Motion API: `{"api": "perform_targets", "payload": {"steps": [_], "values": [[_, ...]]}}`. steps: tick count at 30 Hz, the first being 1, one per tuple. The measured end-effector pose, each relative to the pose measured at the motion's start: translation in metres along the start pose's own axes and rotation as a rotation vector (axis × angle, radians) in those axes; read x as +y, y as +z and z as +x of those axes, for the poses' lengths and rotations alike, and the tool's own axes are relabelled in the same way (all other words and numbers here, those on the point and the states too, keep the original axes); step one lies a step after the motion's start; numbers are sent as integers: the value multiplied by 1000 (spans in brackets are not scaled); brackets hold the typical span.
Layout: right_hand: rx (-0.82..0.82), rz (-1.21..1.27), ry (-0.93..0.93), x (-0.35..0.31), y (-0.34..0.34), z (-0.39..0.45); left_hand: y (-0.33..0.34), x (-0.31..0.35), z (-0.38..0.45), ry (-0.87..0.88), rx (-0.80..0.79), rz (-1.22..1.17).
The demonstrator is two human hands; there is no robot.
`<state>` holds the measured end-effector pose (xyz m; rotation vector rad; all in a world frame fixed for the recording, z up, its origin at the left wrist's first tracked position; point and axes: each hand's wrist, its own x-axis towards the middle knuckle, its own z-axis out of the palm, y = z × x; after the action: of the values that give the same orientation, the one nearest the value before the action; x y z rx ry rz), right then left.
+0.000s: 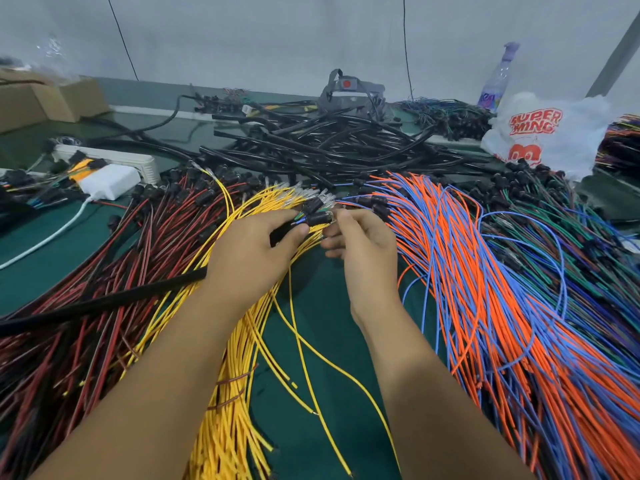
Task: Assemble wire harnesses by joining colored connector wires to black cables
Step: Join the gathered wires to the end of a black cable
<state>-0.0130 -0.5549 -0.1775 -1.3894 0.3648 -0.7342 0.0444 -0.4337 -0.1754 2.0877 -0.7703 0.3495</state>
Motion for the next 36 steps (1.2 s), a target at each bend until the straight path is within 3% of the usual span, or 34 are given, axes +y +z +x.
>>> {"api": "perform_targets", "payload": {"steps": [4,8,19,28,32,36], "values": [[-22,-168,31,2,-2,1,0,-2,1,62,35,88],[104,-165,-63,1,-3,2,0,-6,2,152,37,297],[63,-195,-211,2,-3,1,4,-9,5,171,49,318],[-27,-194,-203,6,-1,2,2,-10,3,188,37,296],[-73,-198,-142,5,-1,2,-1,-10,3,218,139,352],[49,-19,-69,3,-2,3,0,-7,3,244,170,367]]}}
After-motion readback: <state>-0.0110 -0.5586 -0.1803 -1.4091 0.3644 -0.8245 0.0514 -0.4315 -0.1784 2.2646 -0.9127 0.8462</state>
